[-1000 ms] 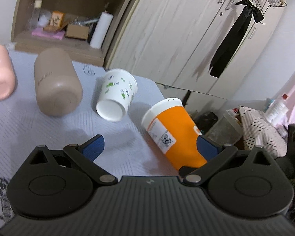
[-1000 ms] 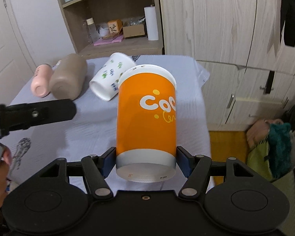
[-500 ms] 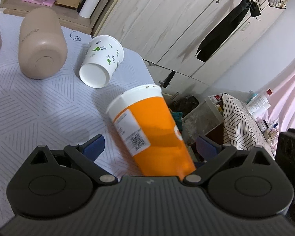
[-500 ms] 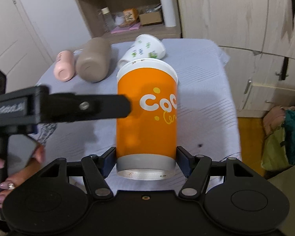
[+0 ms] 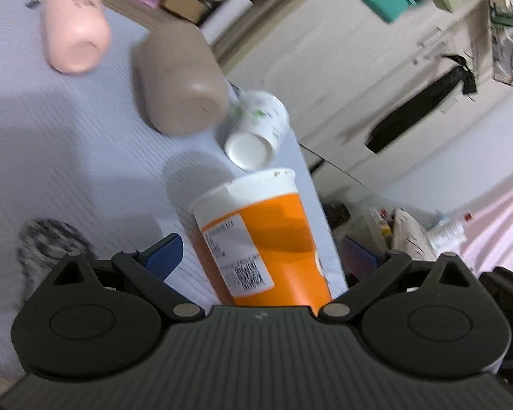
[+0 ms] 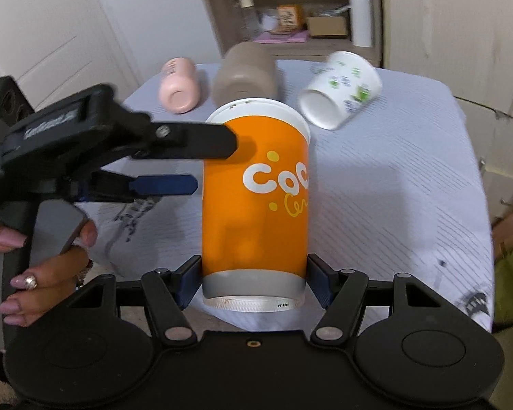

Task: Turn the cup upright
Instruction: 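Lift the orange cup with the right gripper while the left gripper grasps its body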

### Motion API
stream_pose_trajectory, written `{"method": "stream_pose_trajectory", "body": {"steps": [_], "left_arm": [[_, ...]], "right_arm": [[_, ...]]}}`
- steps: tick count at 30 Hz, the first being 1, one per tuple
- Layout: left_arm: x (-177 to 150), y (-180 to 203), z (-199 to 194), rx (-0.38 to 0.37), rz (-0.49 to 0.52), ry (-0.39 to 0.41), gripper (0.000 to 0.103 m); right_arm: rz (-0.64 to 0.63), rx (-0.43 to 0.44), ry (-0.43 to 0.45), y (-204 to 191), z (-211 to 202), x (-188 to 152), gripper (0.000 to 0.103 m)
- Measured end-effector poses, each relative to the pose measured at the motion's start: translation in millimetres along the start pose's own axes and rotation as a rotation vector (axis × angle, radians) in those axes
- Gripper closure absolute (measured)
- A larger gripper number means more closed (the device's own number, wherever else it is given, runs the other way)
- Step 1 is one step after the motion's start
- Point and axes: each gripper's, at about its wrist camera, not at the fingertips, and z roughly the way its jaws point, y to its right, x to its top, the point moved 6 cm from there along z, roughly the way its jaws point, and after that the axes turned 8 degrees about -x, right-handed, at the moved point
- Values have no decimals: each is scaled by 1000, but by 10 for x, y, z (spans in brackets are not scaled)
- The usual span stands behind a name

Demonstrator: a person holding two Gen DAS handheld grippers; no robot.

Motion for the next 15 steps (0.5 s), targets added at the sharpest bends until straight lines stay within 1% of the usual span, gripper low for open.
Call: {"method": "stream_pose_trajectory", "body": {"steps": [2,5,7,9,12,13,14,15], "left_arm": [[35,-60,-45,22,0,14,3],[55,-125,-84,26,-17,20,5],[78,-141,-124,45,-10,30,7],[109,-144,-149,89,14,56,13],[184,-190,-222,119,33,121,14],[199,-228,-230,132,30,119,16],[195,-277,-243,141,21,113,21],[194,-315,-246,128,5,111,21]], "right_arm": [[-10,17,-1,-77,42,49,33],[-25,34,11,-205,101,126,33],[-38,39,18,-268,144,168,33],[-44,61,11,-337,183,178,33],[-60,90,-7,-389,267,194,33],[-54,87,-8,-372,293,216,33],[-56,91,-5,-364,307,239,32],[-69,108,-12,-365,319,261,31]]}}
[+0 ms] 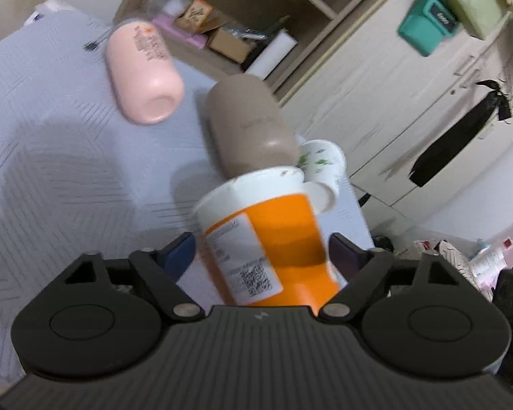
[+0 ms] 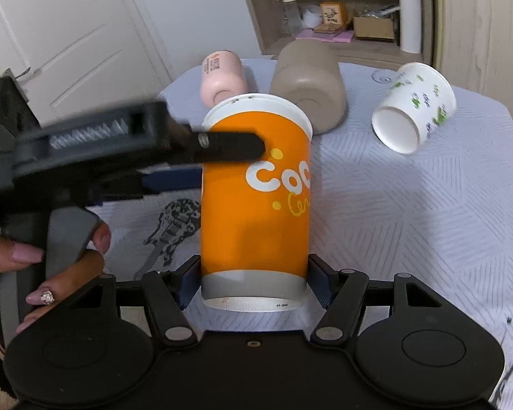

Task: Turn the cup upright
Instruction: 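Lift the orange cup with the right gripper while the left gripper grasps its body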

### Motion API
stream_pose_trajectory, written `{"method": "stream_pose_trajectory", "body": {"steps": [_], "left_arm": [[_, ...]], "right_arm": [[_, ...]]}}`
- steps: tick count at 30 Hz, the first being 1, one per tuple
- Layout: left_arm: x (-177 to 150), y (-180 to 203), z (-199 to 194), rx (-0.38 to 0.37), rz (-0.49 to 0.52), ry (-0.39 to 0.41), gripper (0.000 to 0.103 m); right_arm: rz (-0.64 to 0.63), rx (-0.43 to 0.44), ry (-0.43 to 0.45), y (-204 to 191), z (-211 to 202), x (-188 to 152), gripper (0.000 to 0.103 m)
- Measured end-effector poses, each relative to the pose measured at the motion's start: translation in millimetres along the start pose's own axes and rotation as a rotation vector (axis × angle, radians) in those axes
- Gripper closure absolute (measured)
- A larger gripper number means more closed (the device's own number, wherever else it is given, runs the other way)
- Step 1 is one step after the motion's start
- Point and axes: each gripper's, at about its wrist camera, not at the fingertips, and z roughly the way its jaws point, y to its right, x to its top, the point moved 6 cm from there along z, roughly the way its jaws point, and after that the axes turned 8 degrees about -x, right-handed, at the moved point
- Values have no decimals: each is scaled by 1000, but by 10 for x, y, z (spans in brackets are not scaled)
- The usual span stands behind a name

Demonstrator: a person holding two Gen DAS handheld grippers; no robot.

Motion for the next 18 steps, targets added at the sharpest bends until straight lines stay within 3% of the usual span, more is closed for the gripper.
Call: {"method": "stream_pose_trajectory", "body": {"steps": [5,10,12,18], "left_arm": [[4,-120,17,-60,-69,-31,23],[-19,-202,88,-111,-153,-64,23],[-26,-201,99,-129,-167,-69,30],[-31,-152,92,-151,-136,-55,32]], "right_arm": [[-77,46,-4,18,-38,120,21],[-88,65,-12,44,7,323,21],[-67,78,-32,99,84,384,24],[-41,126,-46,174,127,412,26]]}}
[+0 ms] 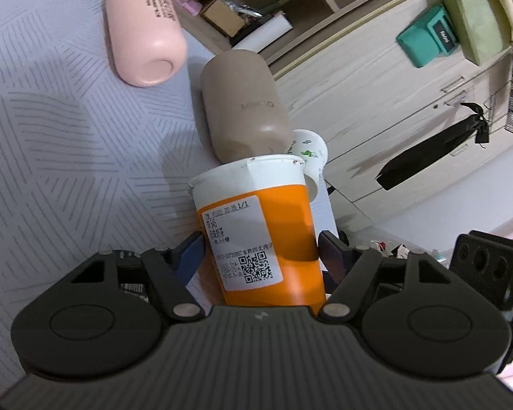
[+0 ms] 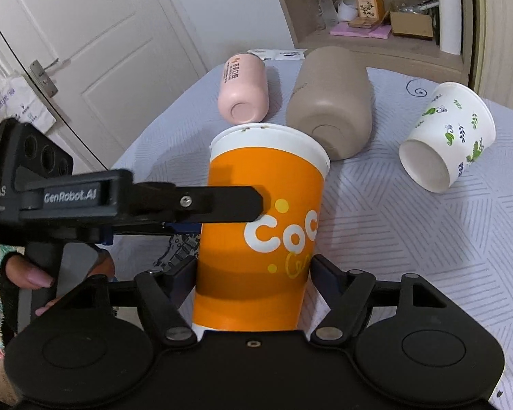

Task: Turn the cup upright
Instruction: 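Lift the orange cup with the right gripper while the left gripper grasps its body, then rotate the orange cup rim-up with both grippers holding it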

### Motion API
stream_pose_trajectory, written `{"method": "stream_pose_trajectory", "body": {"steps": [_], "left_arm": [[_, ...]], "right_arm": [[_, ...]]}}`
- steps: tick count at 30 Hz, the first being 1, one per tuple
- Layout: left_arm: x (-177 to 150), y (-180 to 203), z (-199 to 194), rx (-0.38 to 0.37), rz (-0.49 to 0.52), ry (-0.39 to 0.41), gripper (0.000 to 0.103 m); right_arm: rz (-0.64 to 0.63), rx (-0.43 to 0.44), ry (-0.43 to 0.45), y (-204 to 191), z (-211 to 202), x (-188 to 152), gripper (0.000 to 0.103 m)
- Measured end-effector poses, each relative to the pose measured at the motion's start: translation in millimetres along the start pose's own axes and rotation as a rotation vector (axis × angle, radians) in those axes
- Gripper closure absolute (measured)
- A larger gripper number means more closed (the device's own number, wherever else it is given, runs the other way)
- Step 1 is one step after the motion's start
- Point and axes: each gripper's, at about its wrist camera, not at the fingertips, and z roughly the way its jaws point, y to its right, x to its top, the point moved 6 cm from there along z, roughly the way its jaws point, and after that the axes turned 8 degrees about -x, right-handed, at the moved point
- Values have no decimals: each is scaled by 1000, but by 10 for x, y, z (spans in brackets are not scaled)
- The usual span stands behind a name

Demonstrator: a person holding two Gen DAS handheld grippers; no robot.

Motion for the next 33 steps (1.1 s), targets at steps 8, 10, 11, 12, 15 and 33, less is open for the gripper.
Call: {"method": "stream_pose_trajectory", "body": {"steps": [8,10,11,12,15,33], "left_arm": [[-53,251,-49,18,138,29,32],[-77,340,-80,30,188,32,32],[-86,395,-97,35,217,34,32],[-97,457,-117,40,253,37,32],[-119,643,-183,62,366,55,32],[8,1061,-219,193,739,103,33]], "right_arm": [[-54,-19,85,-44,-129,-117,26],[-82,-14,111,-56,-185,-153,26],[-97,-14,125,-59,-207,-169,26],[-122,-20,147,-80,-236,-183,26],[-192,-46,217,-126,-328,-221,26],[-434,-293,535,-369,-277,-66,27]]}}
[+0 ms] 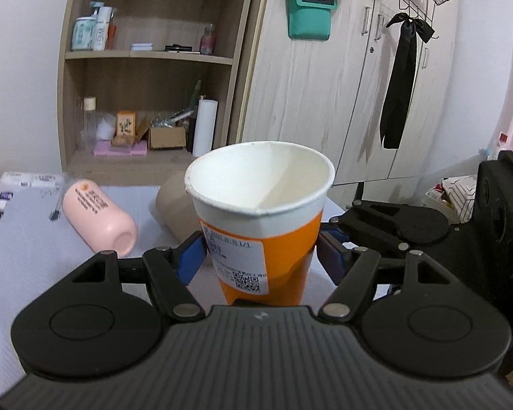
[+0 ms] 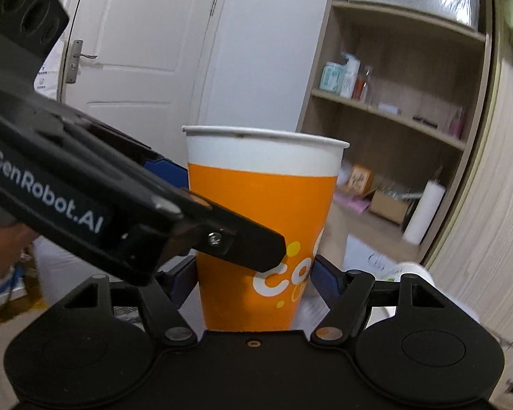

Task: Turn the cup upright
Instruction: 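Rotate the orange cup rim-up with both grippers holding it, then lower the upright orange cup onto the table and open both grippers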

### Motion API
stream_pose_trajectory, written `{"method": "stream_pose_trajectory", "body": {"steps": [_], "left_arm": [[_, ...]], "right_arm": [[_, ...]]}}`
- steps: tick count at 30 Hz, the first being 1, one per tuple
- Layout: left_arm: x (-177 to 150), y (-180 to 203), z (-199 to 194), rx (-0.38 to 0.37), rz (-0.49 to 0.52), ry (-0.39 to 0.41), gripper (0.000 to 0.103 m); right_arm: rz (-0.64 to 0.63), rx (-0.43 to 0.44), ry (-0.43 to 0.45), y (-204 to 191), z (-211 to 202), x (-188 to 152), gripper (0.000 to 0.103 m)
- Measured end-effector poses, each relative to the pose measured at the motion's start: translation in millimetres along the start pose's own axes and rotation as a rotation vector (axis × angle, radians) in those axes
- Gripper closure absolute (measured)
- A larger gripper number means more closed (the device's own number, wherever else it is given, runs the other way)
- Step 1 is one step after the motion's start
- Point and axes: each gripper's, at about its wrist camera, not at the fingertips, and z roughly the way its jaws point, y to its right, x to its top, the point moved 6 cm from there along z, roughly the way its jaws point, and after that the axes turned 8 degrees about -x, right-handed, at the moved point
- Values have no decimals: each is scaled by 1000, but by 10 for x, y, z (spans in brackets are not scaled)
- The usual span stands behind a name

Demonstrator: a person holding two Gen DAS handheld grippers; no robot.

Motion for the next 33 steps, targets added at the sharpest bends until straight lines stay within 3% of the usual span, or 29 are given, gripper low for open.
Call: {"method": "stream_pose_trajectory", "body": {"steps": [11,29,33], "left_arm": [[-81,-145,334,-11,17,-33,33],[-104,-123,429,-33,4,-24,32],[-116,-102,403,-39,-14,-55,28]], "right_arm": [[64,-43,-32,74,263,-175,27],[116,-47,-40,145,291,-245,26],[104,-65,-22,127,232,-199,20]]}}
